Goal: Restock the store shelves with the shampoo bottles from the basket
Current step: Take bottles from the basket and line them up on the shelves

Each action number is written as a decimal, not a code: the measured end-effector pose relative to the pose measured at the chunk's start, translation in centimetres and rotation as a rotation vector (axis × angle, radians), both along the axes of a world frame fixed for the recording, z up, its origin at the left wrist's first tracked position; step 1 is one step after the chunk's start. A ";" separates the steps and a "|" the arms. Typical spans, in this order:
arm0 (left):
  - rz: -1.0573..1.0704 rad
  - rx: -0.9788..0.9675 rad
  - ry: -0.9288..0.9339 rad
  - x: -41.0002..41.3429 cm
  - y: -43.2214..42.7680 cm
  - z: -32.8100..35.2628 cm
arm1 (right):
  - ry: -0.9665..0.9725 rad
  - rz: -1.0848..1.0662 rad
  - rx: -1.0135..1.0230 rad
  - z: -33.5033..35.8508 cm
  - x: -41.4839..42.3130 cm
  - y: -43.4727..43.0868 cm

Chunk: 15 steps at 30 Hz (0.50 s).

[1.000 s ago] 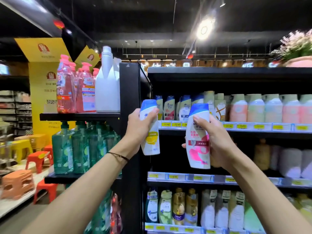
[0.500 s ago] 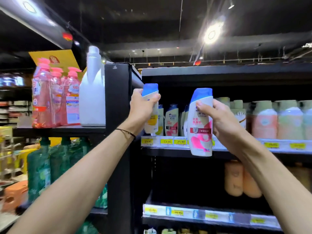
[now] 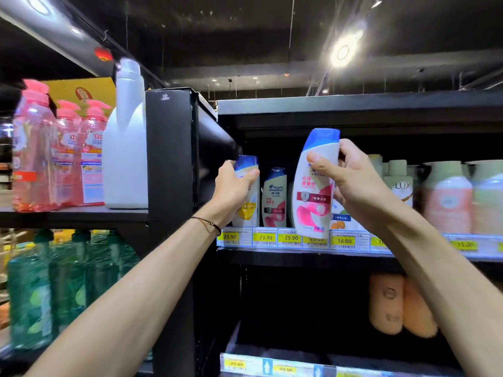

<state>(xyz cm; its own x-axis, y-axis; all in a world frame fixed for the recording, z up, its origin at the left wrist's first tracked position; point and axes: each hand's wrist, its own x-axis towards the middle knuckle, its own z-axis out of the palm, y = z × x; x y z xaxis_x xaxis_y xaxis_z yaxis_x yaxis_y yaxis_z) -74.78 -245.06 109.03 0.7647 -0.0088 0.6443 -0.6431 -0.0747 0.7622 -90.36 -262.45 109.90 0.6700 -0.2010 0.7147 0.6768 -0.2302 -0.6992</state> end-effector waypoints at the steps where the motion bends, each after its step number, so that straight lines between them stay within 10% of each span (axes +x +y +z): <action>1: -0.008 0.003 0.006 0.1 -0.1 -0.3 | -0.005 -0.004 -0.007 0.2 0.2 0.0; 15: -0.021 0.055 -0.015 0.0 0.2 -2.2 | -0.074 -0.238 -0.347 4.2 3.9 2.2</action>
